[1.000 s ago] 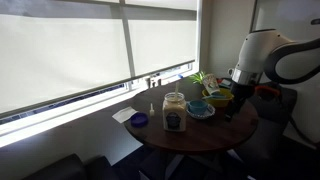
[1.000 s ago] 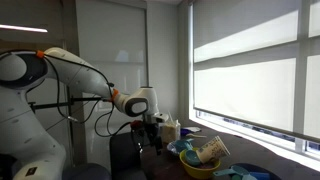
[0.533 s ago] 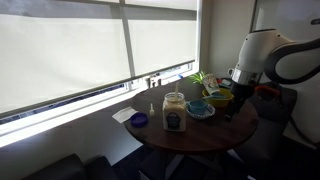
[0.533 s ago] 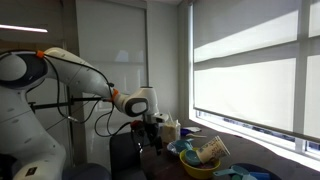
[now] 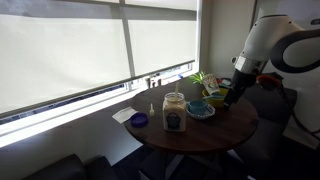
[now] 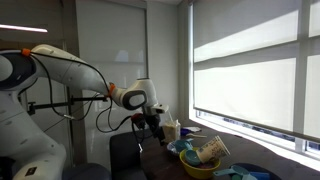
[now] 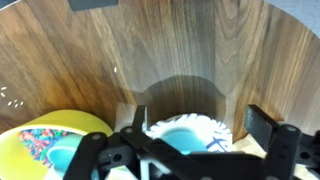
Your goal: Put the blue measuring spoon on the table
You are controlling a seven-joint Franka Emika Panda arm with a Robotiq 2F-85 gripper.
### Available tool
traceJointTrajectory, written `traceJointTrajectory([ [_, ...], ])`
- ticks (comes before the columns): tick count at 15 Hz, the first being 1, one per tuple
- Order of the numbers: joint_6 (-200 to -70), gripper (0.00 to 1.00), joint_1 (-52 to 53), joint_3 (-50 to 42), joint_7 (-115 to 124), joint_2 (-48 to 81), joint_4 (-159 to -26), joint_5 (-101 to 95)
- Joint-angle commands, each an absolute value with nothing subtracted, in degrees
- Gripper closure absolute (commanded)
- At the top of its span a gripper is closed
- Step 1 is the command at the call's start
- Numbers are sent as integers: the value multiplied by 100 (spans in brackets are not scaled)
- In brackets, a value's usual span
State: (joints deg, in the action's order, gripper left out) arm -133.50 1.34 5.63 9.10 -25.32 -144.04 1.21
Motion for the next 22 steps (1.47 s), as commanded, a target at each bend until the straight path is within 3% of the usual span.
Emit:
traceJointTrajectory([
  [1,-13282,0,52,222,15,-2944,-14224,-279],
  [12,-12991,0,479,-1297,-2954,-2070,-13361,903],
  [19,-13112,0,317,-1147,-2840,-2103,-13464,783],
  [22,-14134,0,73,-1123,-3161,-2121,-13745,3],
])
